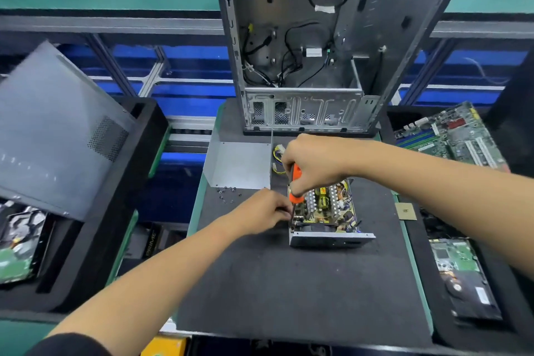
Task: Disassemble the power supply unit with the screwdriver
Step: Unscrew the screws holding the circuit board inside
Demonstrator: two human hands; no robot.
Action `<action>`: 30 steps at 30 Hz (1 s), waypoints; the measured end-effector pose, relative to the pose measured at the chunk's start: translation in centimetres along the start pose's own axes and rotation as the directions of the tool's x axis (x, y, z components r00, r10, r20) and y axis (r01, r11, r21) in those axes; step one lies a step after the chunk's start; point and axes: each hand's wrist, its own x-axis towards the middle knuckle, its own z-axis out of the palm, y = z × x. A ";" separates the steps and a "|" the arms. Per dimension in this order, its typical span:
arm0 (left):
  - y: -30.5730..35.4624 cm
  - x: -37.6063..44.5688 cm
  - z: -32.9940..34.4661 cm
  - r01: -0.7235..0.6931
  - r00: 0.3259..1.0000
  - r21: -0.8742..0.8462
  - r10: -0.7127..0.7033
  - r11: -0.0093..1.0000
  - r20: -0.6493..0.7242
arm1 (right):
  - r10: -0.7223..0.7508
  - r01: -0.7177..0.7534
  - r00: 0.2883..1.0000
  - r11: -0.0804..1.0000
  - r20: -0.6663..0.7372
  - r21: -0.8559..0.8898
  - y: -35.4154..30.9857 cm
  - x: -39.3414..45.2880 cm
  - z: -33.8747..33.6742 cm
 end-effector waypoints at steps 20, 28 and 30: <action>-0.6 1.0 0.1 -0.003 0.999 -0.124 0.008 0.992 0.038 | -0.024 0.024 1.000 1.000 -0.015 0.009 0.5 0.0 1.4; -0.3 0.9 0.0 -0.016 0.998 -0.113 0.023 0.993 0.062 | 0.000 0.000 1.000 1.000 0.000 0.021 0.2 -0.5 1.5; -0.2 0.9 0.0 -0.018 0.997 -0.108 0.025 0.994 0.067 | -0.004 0.004 1.000 1.000 -0.002 0.021 0.0 -0.7 1.5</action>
